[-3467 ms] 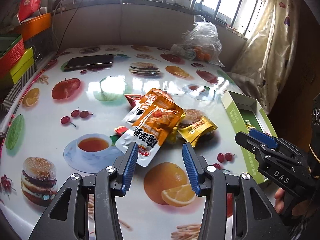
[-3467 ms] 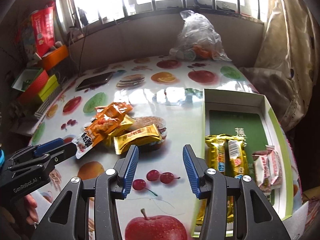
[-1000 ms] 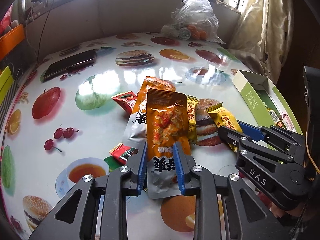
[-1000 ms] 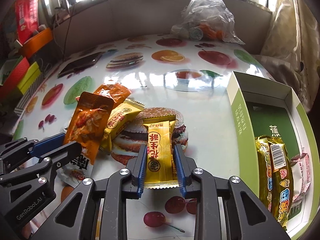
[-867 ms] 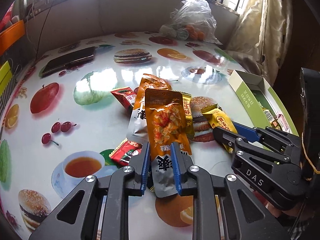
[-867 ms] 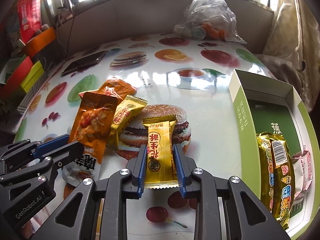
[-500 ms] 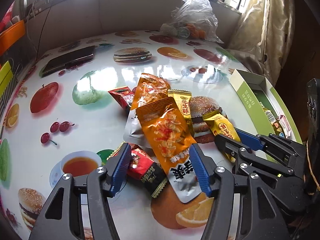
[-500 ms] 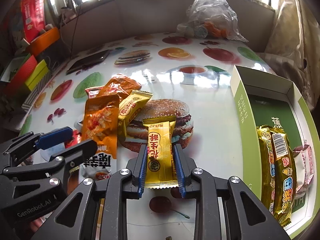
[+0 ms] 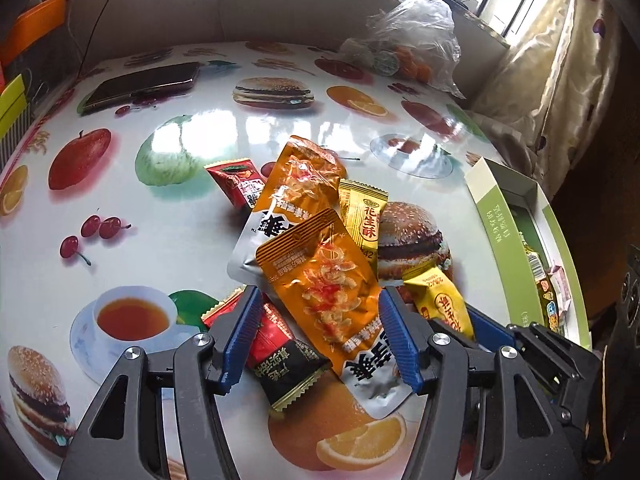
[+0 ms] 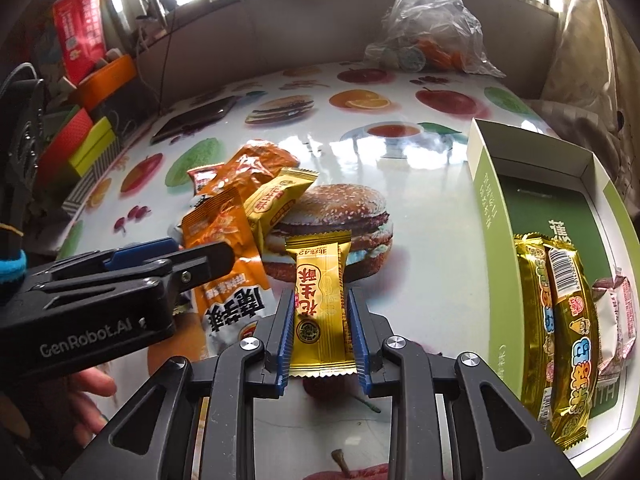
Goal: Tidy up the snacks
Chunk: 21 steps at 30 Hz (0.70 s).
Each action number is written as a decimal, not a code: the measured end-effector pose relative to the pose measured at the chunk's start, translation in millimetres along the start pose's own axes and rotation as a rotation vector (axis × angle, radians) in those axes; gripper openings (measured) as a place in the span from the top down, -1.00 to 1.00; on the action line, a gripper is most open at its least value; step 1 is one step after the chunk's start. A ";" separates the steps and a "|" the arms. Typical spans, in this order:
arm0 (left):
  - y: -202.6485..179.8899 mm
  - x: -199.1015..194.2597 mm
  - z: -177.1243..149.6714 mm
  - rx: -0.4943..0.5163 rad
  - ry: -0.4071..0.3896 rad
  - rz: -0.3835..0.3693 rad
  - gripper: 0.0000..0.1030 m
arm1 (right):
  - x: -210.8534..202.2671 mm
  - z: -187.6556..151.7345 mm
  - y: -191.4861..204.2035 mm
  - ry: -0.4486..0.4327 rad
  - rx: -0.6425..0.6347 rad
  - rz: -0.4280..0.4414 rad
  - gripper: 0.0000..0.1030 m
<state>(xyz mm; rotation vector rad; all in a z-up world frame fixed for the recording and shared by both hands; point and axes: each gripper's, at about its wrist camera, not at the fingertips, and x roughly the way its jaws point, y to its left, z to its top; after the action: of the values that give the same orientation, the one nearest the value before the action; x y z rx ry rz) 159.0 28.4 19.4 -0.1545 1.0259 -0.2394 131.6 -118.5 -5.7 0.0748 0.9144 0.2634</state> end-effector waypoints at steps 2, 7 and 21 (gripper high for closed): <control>0.9 -0.3 -0.3 -0.002 0.001 0.000 -0.19 | -2.6 -4.4 2.7 0.009 0.003 0.038 0.52; 0.0 -2.1 -3.3 0.011 0.008 0.008 -0.19 | -6.3 -15.0 12.8 0.045 0.006 0.134 0.52; -14.3 -2.0 -15.6 0.007 0.032 0.105 -0.19 | -35.9 -23.3 -8.0 -0.014 0.043 0.032 0.53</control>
<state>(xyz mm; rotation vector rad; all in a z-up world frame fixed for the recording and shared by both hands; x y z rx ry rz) 142.7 15.0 16.4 -0.0900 1.0620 -0.1505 93.9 -136.6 6.4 0.1312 0.9059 0.2727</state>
